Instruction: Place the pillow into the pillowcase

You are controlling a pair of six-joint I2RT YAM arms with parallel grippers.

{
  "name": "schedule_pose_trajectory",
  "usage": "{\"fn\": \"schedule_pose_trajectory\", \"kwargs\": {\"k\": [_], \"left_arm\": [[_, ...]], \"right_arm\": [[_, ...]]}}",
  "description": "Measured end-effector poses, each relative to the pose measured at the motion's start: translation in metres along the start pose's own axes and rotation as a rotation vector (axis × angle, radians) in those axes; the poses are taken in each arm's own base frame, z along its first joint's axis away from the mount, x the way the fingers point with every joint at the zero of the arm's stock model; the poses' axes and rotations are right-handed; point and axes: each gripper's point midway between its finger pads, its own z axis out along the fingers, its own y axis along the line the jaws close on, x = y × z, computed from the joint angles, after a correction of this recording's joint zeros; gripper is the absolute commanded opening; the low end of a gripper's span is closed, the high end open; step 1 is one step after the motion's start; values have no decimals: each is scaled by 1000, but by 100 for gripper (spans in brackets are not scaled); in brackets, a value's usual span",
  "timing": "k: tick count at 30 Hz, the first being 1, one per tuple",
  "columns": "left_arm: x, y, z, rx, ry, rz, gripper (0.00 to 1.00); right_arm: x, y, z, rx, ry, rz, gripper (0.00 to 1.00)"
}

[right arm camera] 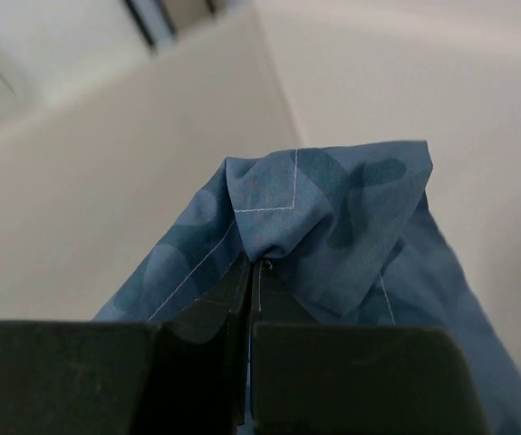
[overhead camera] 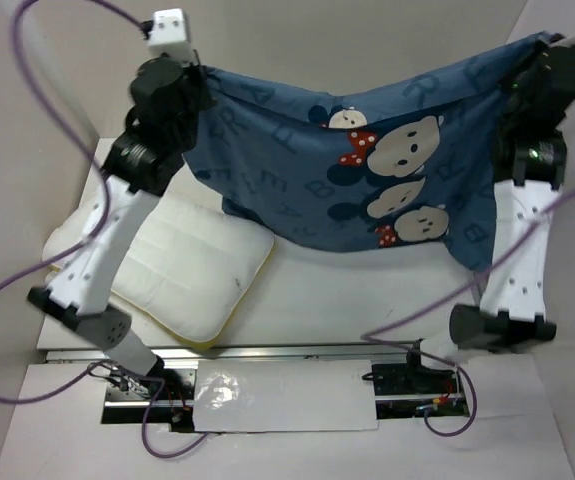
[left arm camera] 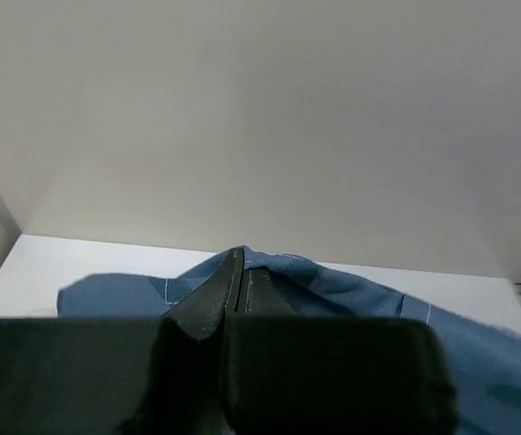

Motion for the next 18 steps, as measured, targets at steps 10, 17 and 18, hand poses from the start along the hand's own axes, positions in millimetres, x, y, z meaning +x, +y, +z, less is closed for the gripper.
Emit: {"fn": "schedule_pose_trajectory", "kwargs": {"k": [10, 17, 18], "left_arm": [[164, -11, 175, -134, 183, 96, 0], [143, -22, 182, -89, 99, 35, 0], [124, -25, 176, -68, 67, 11, 0]], "right_arm": [[223, 50, 140, -124, 365, -77, 0], [176, 77, 154, -182, 182, 1, 0], [154, 80, 149, -187, 138, 15, 0]]}}
